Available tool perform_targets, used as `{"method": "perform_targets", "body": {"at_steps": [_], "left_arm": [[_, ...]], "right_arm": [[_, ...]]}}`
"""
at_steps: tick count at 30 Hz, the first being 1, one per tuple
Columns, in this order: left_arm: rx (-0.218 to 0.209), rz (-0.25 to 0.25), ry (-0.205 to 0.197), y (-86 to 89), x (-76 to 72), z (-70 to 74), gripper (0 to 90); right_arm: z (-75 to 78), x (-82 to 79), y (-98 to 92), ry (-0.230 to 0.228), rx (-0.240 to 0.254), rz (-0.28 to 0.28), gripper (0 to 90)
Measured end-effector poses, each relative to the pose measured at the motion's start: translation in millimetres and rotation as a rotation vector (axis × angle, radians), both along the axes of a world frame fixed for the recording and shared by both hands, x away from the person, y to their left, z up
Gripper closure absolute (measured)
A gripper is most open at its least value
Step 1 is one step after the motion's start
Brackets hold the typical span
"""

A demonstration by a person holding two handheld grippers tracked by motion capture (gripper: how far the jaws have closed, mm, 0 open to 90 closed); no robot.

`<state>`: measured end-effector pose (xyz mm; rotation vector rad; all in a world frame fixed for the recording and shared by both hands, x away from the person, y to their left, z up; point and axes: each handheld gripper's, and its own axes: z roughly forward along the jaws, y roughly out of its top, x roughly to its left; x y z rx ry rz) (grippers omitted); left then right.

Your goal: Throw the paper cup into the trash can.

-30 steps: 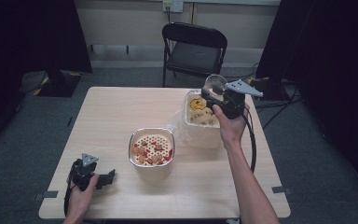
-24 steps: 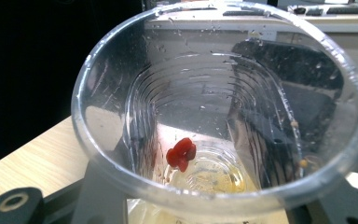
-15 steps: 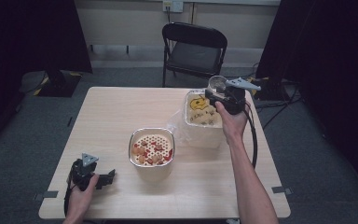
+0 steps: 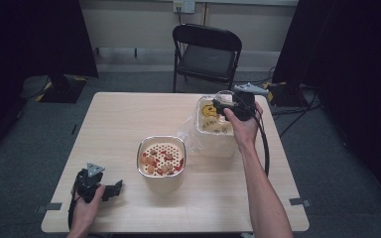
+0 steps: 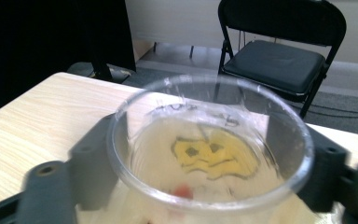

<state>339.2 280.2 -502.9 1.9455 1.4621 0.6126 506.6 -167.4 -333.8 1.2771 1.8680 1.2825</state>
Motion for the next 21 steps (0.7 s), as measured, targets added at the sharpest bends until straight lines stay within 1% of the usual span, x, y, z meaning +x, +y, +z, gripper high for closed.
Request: {"method": "perform_targets", "body": {"at_steps": [2,4,6,11,13,15,18,20,21], "left_arm": [[0.0,-0.001,0.0,0.1,0.0,0.0,0.2],[0.0,-0.001,0.0,0.1,0.0,0.0,0.2],[0.0,-0.001,0.0,0.1,0.0,0.0,0.2],[-0.003,-0.001,0.001,0.0,0.0,-0.1,0.0],[-0.004,-0.002,0.001,0.0,0.1,-0.1,0.0],[-0.005,-0.001,0.001,-0.1,0.0,-0.1,0.0],[-0.005,-0.001,0.002,0.0,0.1,-0.1,0.0],[-0.005,-0.003,0.002,0.1,0.2,-0.1,0.0],[-0.005,-0.003,0.002,0.1,0.2,-0.1,0.0]], "right_arm": [[-0.5,0.1,-0.7,0.007,-0.003,0.006,18.9],[-0.4,-0.6,-0.8,0.008,-0.006,0.011,16.2],[0.8,-1.7,-1.3,0.0,0.0,0.006,15.9],[2.1,-5.2,-0.1,0.001,0.001,0.016,15.8],[2.2,-8.3,1.0,0.007,0.001,0.023,15.8],[3.4,-14.9,2.0,-0.003,0.003,0.026,15.8],[3.1,-19.5,2.4,0.001,0.0,0.038,15.8],[2.7,-25.5,2.0,-0.009,-0.007,0.04,15.8],[2.3,-31.1,1.1,-0.017,-0.014,0.047,15.8]]}}
